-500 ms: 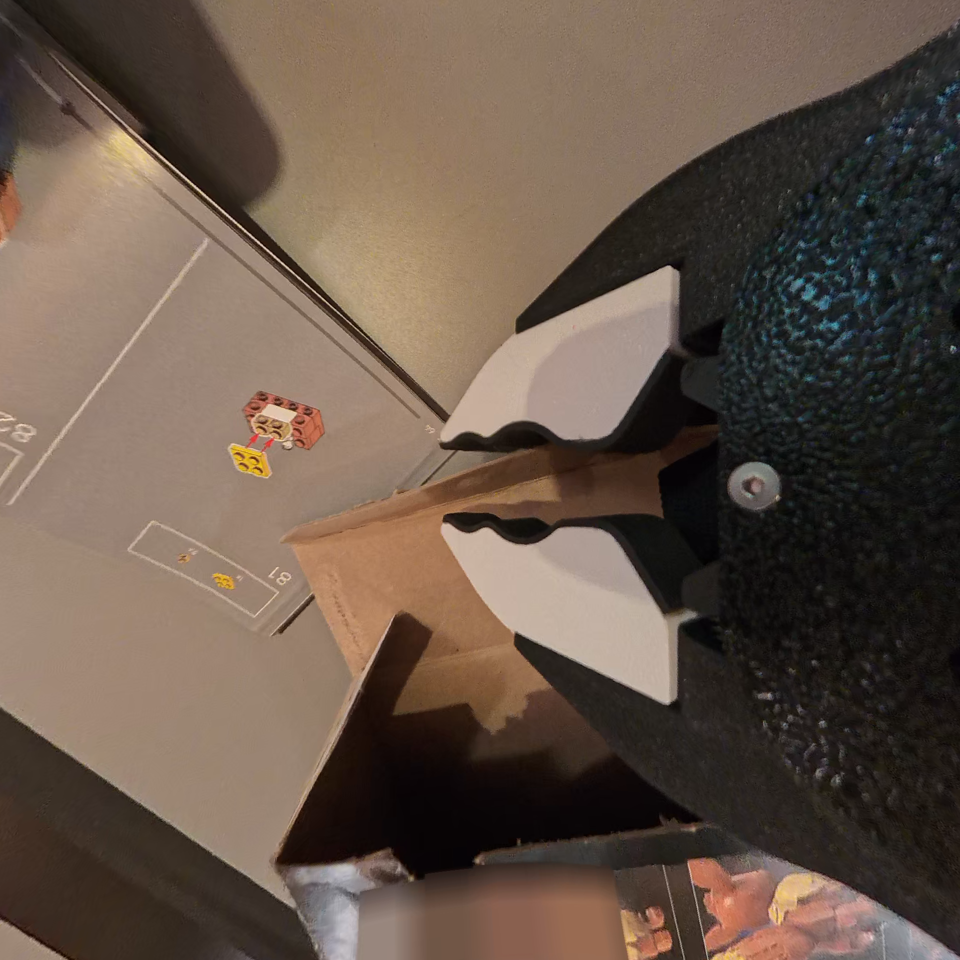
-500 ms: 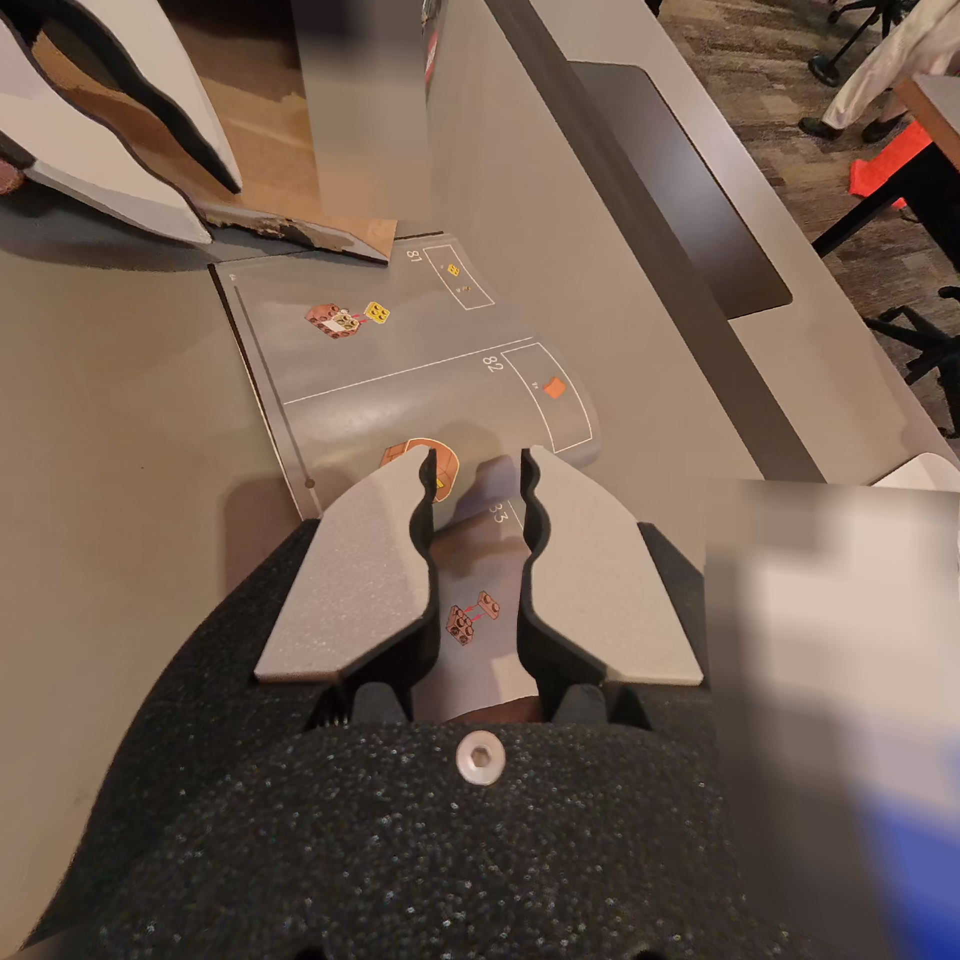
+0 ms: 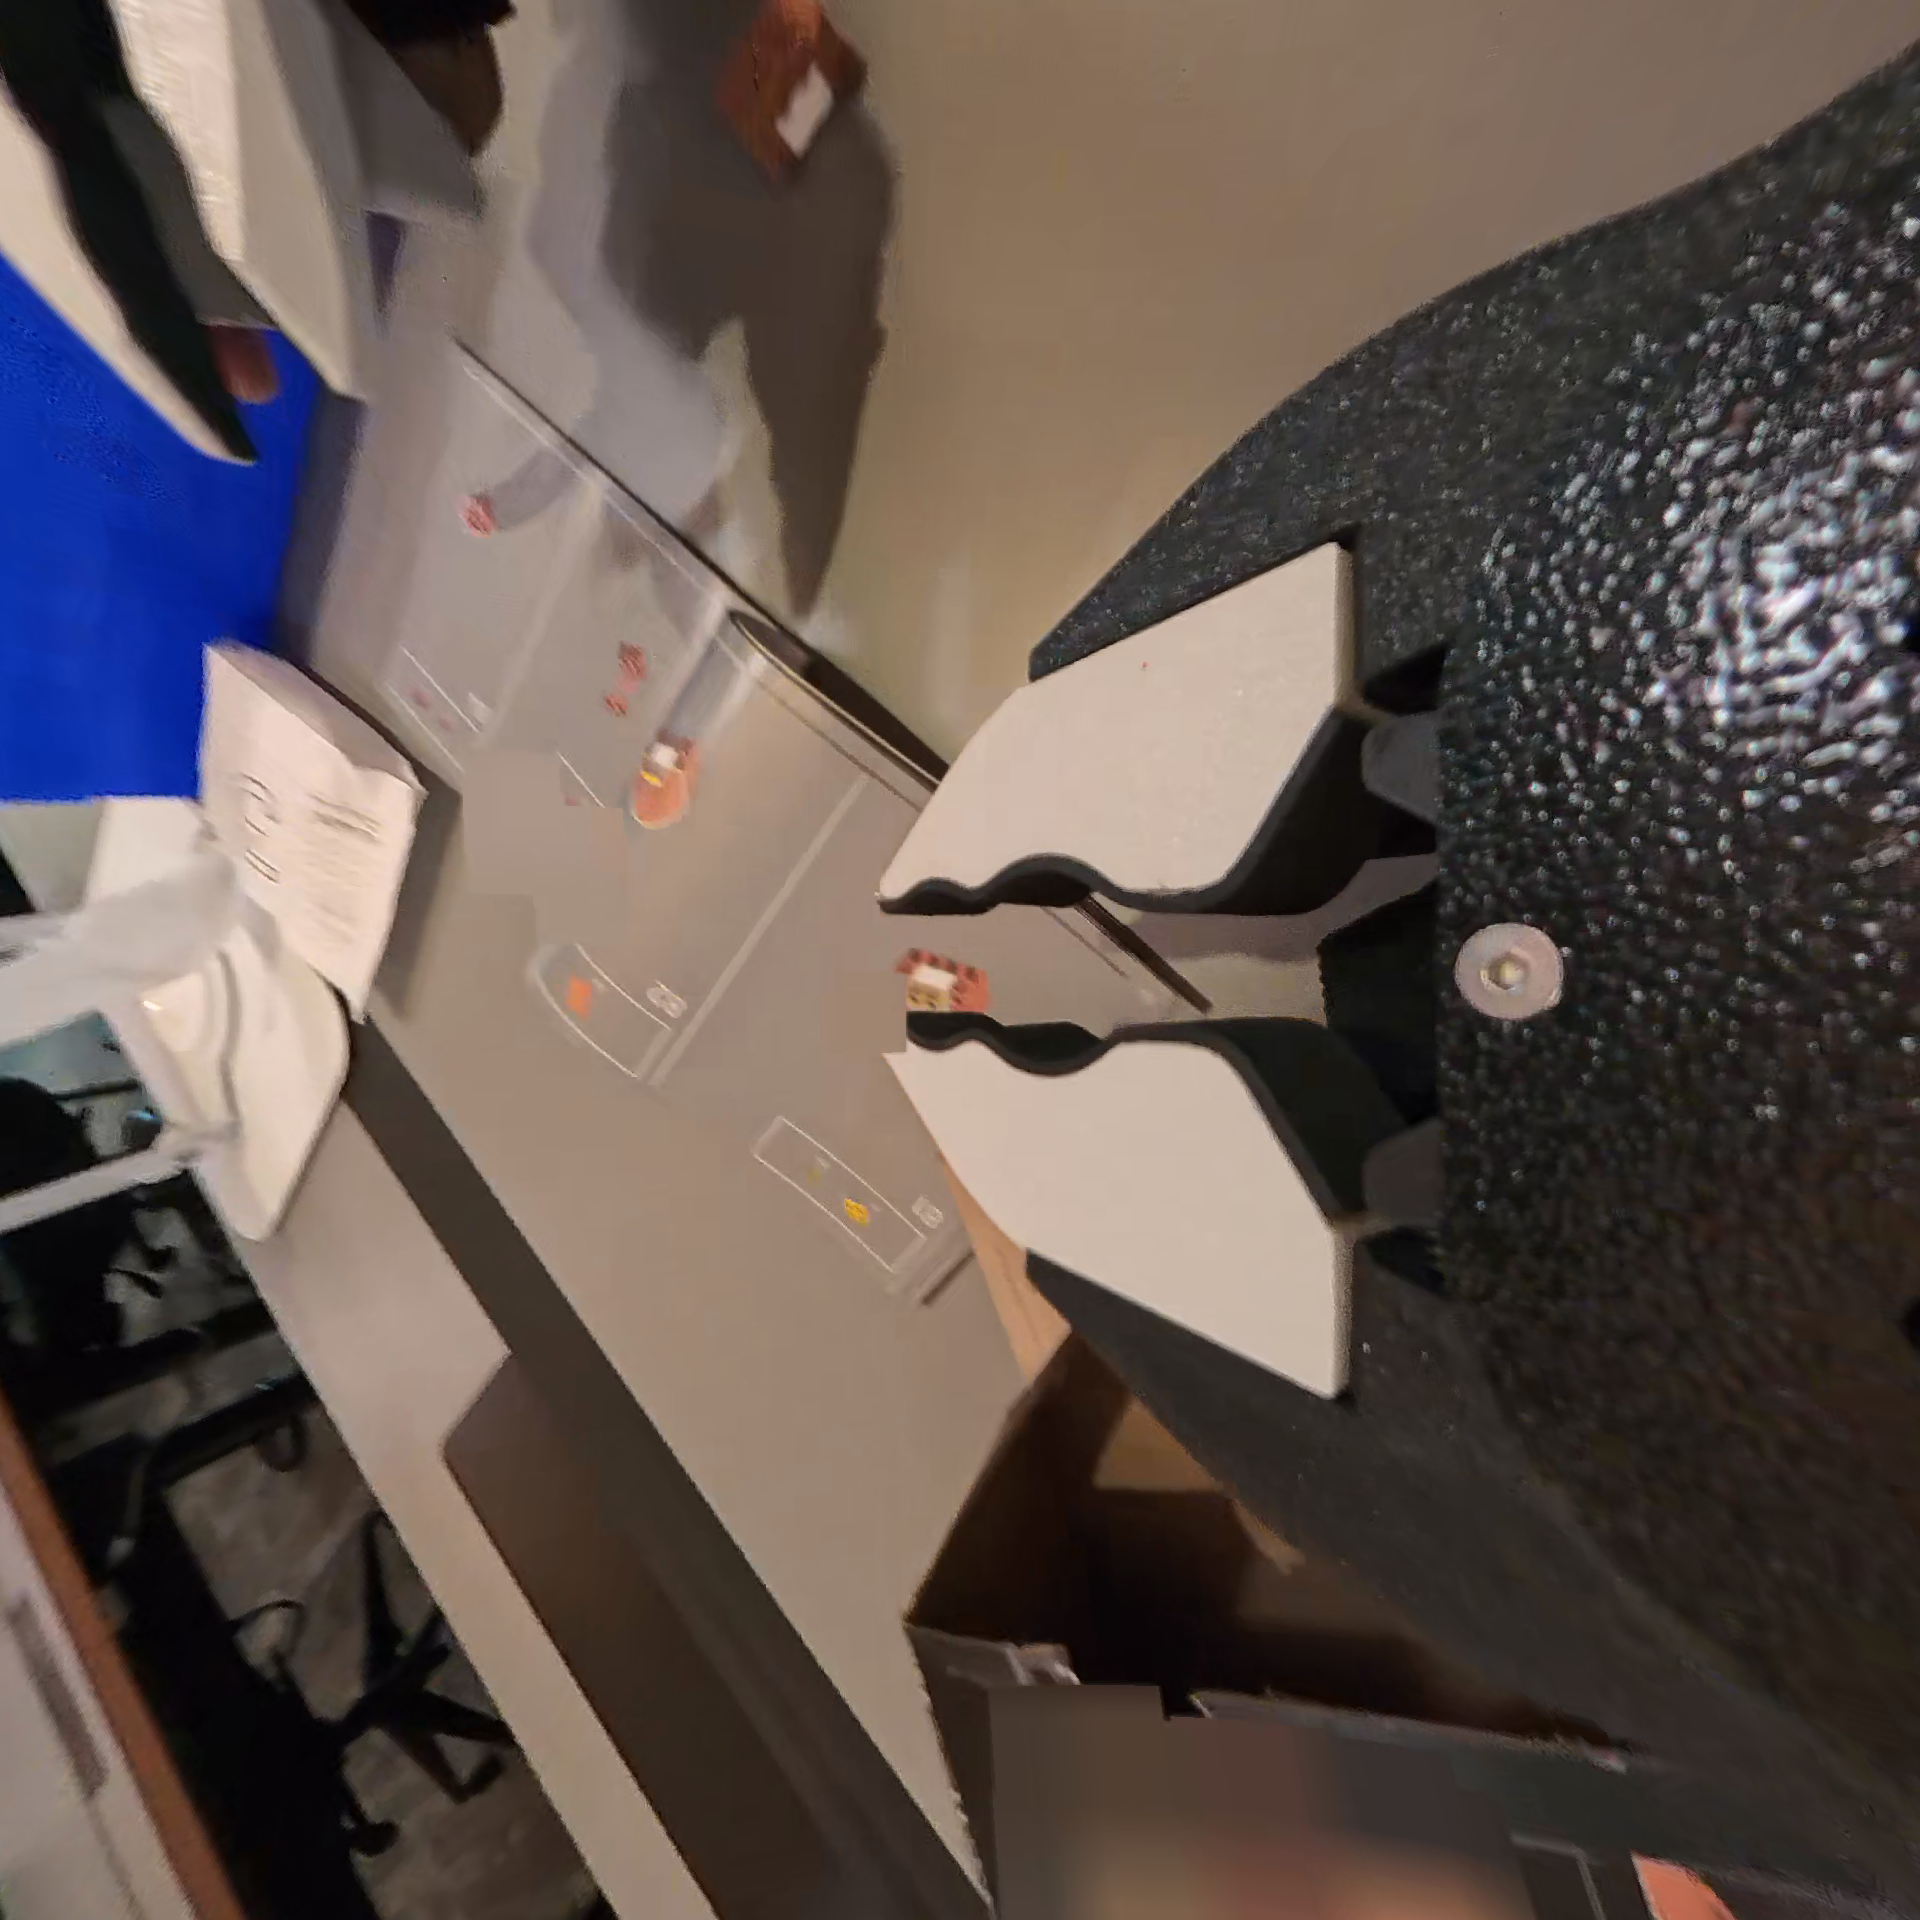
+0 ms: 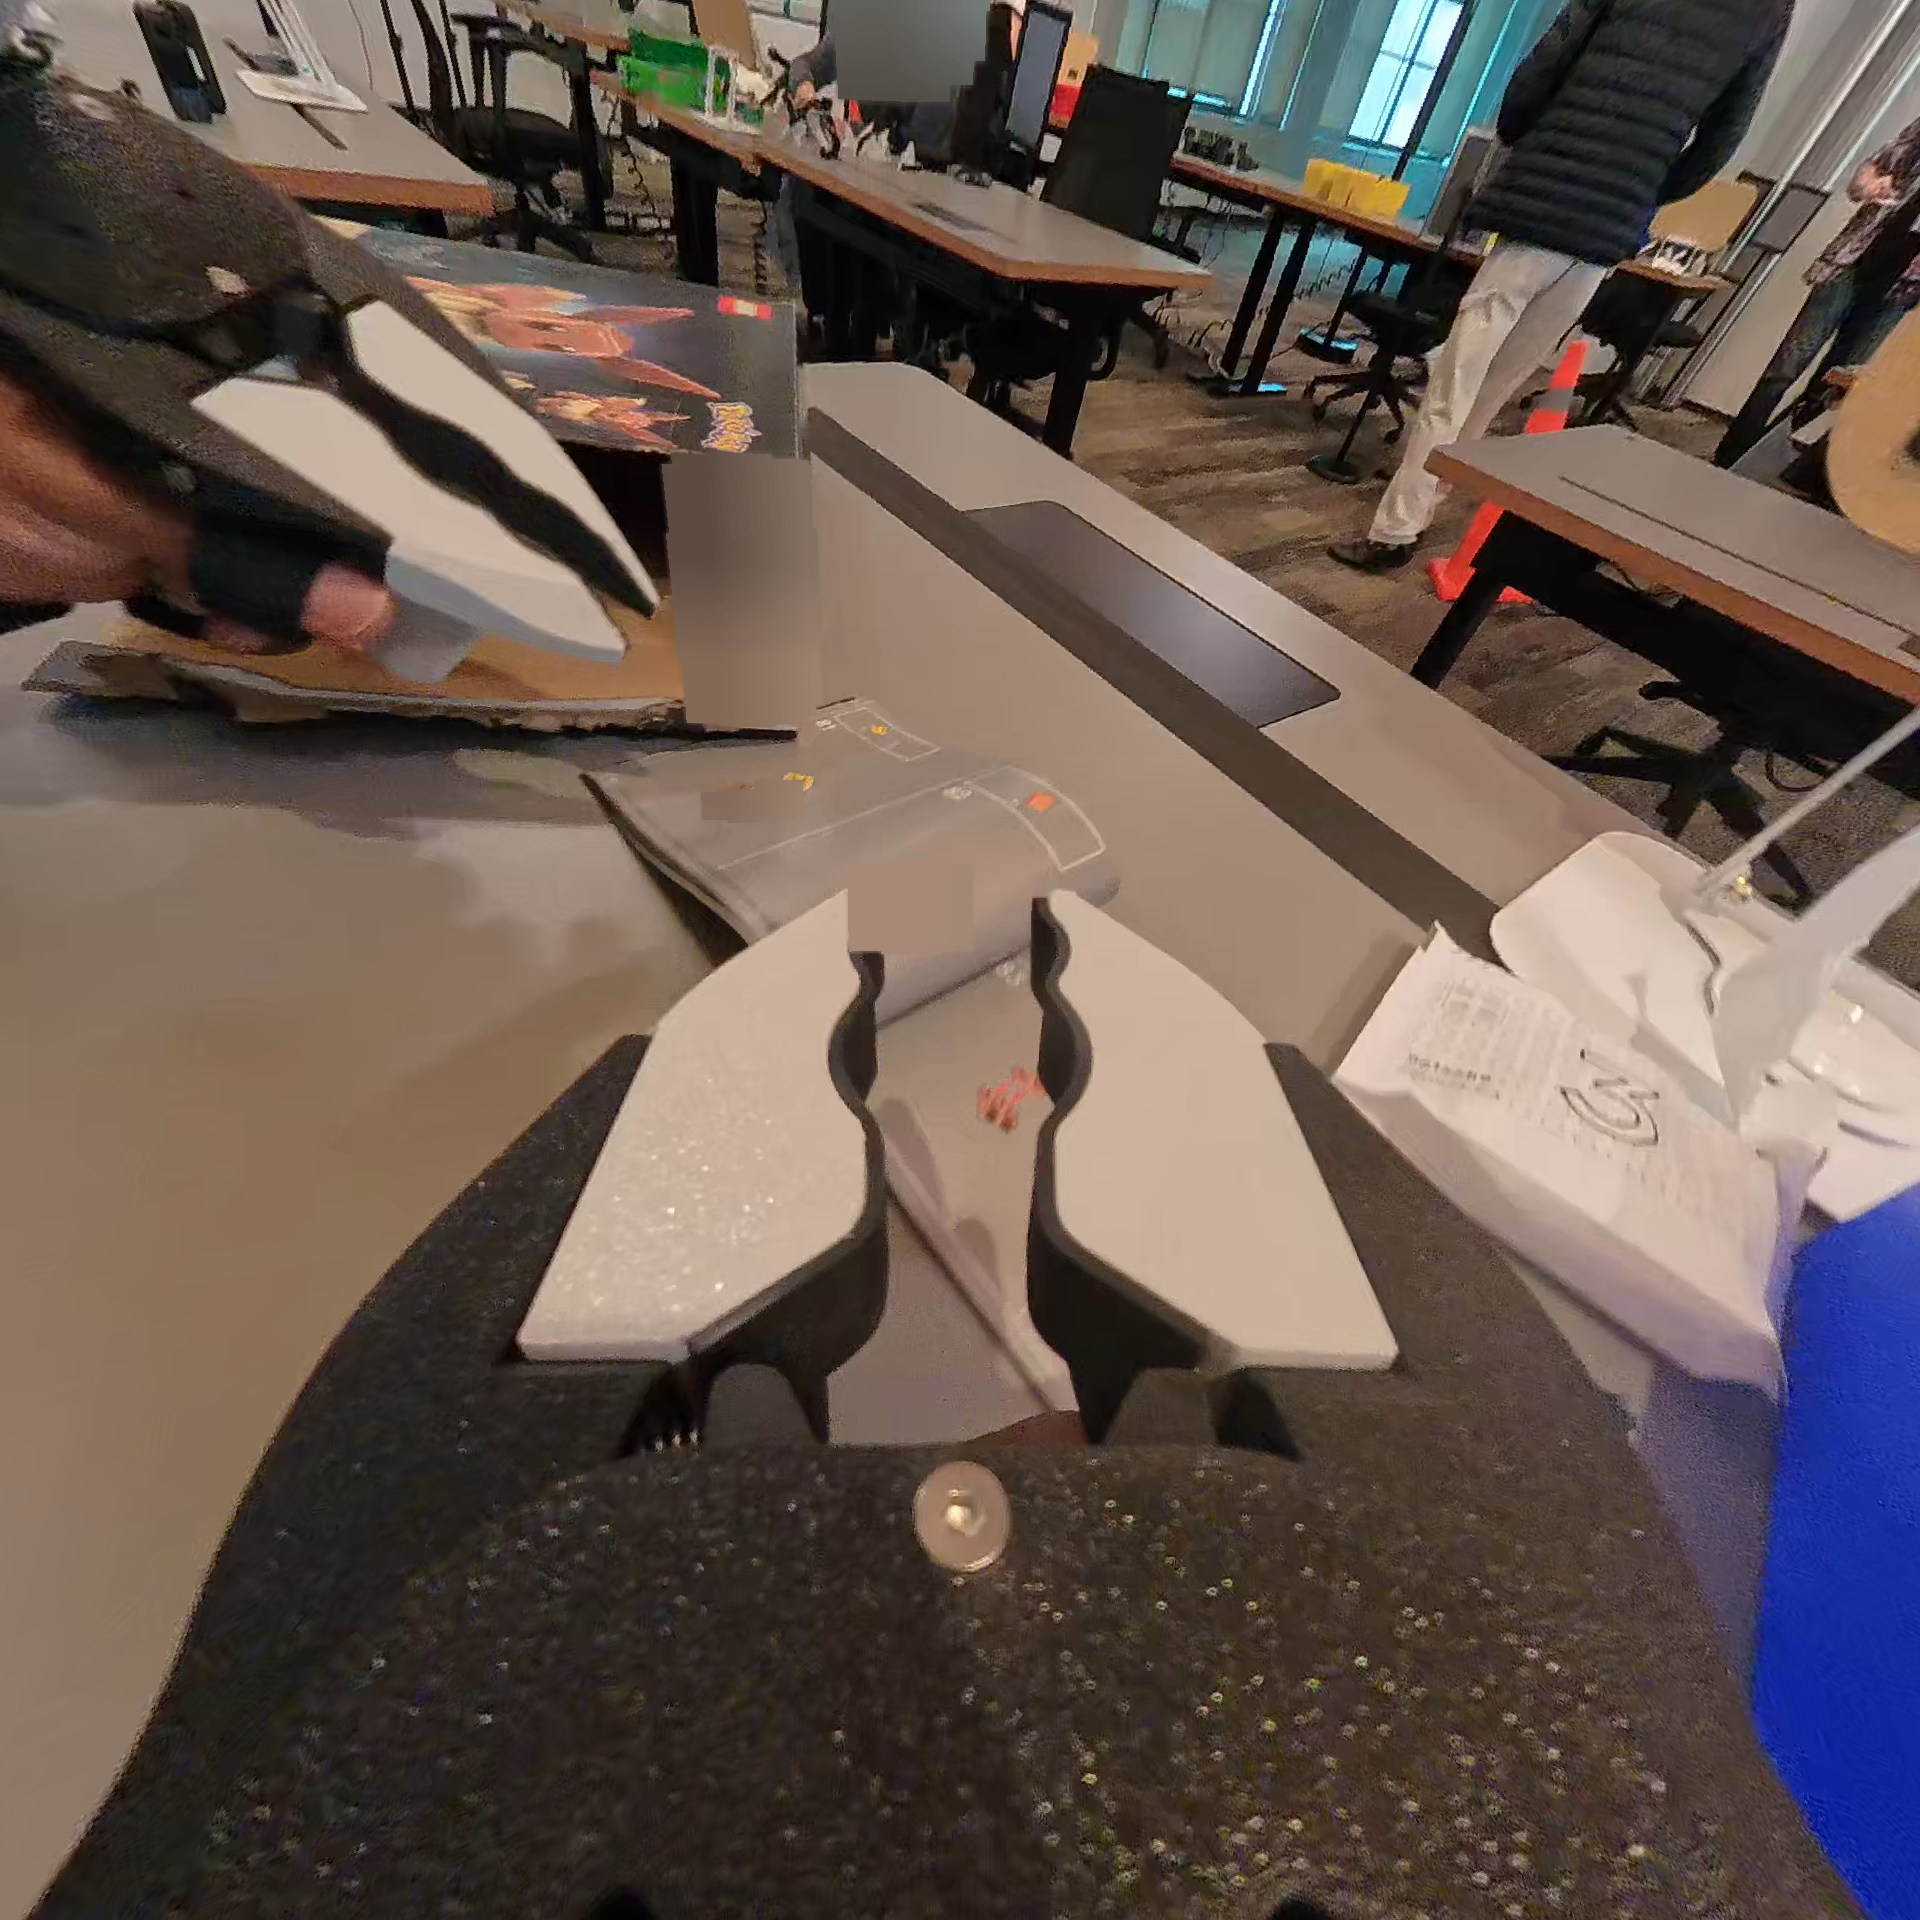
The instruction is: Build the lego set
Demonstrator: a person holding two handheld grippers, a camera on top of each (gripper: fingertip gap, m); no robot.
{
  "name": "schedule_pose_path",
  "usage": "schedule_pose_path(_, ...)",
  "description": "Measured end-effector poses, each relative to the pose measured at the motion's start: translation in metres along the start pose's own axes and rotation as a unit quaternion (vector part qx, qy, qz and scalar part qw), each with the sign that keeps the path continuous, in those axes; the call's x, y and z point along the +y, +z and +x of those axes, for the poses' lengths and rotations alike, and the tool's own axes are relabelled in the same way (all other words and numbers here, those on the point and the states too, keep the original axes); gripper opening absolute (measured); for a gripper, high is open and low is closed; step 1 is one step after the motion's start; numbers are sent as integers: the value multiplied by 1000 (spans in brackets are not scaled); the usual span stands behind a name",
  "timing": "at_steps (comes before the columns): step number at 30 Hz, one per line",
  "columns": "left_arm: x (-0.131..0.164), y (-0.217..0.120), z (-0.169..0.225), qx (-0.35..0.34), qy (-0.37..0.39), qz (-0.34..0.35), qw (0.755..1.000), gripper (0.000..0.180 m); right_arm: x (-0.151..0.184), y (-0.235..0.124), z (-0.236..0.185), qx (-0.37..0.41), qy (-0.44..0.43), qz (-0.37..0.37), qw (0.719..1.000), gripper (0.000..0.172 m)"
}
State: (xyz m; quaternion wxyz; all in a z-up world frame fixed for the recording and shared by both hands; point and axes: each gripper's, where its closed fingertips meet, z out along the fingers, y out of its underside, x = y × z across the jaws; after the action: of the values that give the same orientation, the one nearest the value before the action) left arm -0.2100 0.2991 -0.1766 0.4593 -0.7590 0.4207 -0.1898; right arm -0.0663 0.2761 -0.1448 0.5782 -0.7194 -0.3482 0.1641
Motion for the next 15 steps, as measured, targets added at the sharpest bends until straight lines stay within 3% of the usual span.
schedule_pose_path(10, -15, 12, 27, 33, 30, 69, 997, 0, 12, -65, -26, 10, -12, 36, 999, 10)
schedule_pose_path(15, -14, 22, 41, 15, 111, 76, 991, 0, 5, -93, -15, 32, -35, 56, 997, 3)
